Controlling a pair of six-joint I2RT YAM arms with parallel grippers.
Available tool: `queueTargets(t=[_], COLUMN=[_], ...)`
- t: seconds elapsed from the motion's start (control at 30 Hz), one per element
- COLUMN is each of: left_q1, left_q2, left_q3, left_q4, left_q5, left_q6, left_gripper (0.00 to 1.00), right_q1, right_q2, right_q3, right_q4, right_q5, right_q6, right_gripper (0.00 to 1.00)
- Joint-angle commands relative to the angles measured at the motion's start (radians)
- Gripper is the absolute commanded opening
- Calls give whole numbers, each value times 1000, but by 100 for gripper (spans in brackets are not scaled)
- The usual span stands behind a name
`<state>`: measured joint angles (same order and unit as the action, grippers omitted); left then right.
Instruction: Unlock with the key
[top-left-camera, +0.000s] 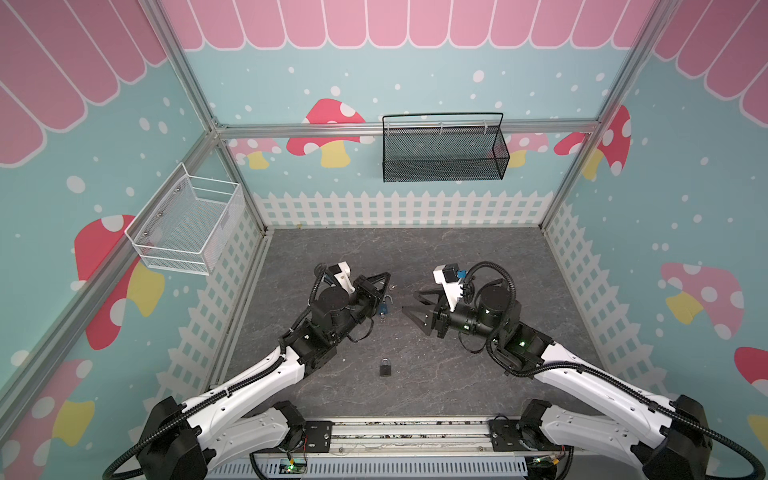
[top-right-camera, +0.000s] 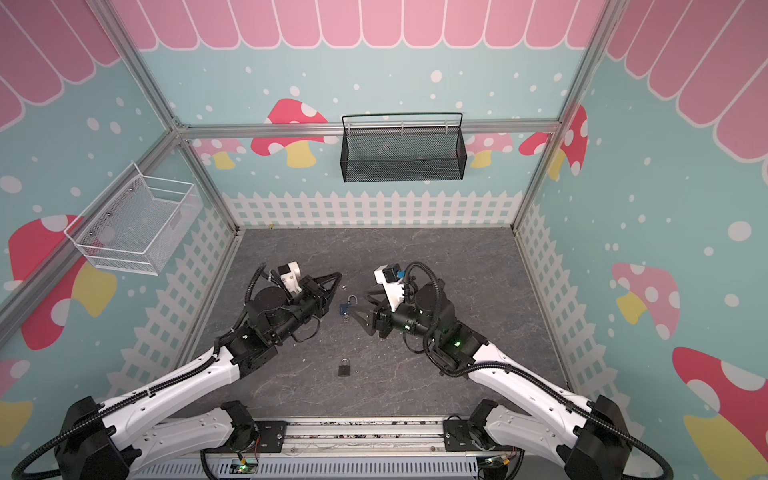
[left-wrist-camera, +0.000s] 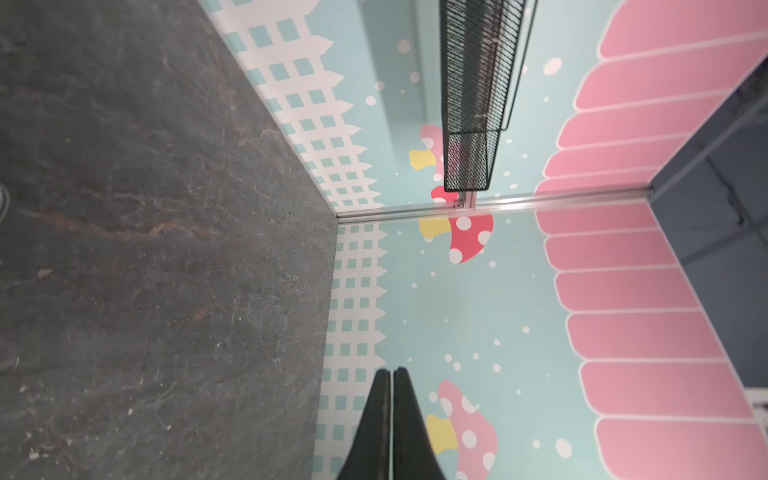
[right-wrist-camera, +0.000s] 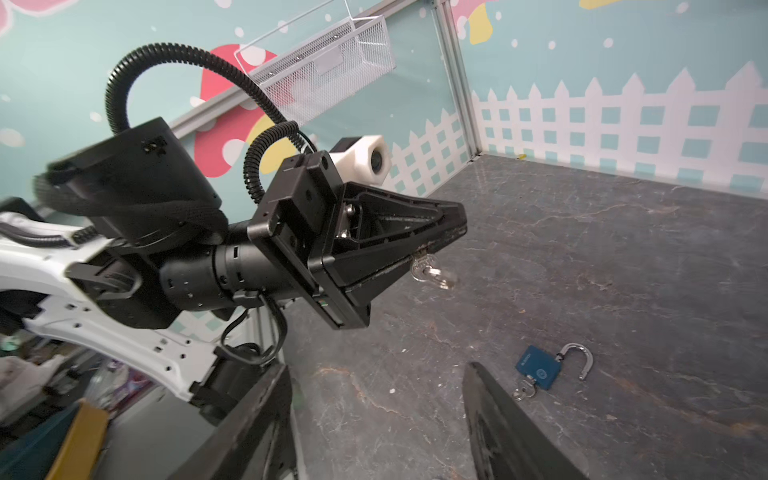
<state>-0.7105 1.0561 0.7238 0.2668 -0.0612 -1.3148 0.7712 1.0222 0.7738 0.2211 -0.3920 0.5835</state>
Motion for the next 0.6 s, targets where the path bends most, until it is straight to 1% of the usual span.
queueTargets(t=[0.0,0.03,0.1,0.17,0.27,0.4,0.5,0.57], left_q1=[3,2,3,2,3,3,3,2], left_q2=[2,10,28,45,61,80,87,89], left_q3=[44,46,49,46,44,58,51,56], left_q4=[18,46,103,169,235,254,301,295], left_q5=[151,187,250,298,348,409,429,437], left_q6=[356,398,444,470,491,517,510,513], left_gripper=[0,0,0,0,0,0,0,0], right_q1=[-67,-90,-126,-149,-169,-179,-183,-185], right_q2=[-11,-8,-1,17,39,64,82,82], right_q3=[30,29,21,22,25,30,20,14], right_q4=[1,28,107,151,161,189,200,219], right_q5=[-234,-274,-340,-371,-389,-404,-406,-406], right_q6=[160,197,271,327,338,330,329,333], right_gripper=[68,68,68,66,62,58,54,50])
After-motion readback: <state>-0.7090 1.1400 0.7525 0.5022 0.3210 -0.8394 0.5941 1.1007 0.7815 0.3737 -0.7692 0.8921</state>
